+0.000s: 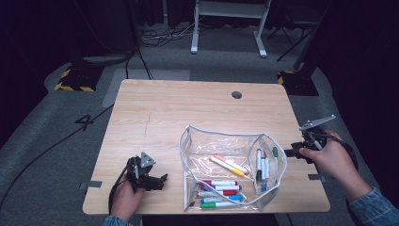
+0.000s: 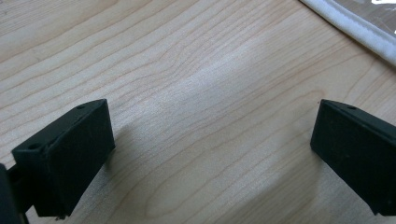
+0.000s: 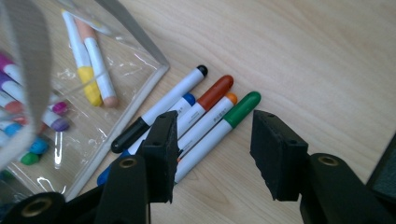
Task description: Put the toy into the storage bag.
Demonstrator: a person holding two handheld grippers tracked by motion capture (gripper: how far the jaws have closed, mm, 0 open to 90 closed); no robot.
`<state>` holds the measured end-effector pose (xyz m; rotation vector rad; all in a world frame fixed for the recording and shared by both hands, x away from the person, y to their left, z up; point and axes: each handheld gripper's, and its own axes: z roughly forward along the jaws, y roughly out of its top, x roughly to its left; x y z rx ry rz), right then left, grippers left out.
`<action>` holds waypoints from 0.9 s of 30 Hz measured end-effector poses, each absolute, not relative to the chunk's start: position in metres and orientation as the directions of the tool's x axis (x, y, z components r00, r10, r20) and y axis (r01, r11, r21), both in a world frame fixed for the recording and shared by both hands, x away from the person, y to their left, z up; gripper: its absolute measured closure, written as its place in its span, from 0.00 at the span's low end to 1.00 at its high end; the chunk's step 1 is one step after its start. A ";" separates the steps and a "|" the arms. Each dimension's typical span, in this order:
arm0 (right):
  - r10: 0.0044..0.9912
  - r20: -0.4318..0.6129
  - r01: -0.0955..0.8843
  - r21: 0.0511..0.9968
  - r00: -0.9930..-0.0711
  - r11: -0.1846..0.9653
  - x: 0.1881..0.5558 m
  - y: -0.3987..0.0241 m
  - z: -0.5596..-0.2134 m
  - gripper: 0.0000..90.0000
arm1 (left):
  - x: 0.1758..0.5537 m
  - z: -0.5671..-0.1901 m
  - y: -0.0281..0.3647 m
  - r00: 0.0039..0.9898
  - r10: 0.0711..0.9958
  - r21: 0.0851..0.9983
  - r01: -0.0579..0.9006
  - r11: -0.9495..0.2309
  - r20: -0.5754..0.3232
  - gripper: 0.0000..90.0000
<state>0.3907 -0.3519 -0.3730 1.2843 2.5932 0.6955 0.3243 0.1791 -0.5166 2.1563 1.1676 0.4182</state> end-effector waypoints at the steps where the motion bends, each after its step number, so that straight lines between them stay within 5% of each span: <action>1: 0.787 0.063 0.713 0.470 -0.614 0.520 0.392 -0.353 -0.379 0.58 | 0.324 -0.517 0.179 0.553 0.833 0.669 0.629 -0.396 -0.027 0.00; 20: 0.814 0.115 0.779 0.390 -0.570 0.491 0.405 -0.353 -0.464 0.57 | 0.324 -0.517 0.179 0.554 0.832 0.669 0.628 -0.398 -0.024 0.00; 27: 0.864 0.038 0.821 0.336 -0.502 0.462 0.411 -0.366 -0.469 0.83 | 0.324 -0.517 0.179 0.554 0.832 0.669 0.628 -0.398 -0.024 0.00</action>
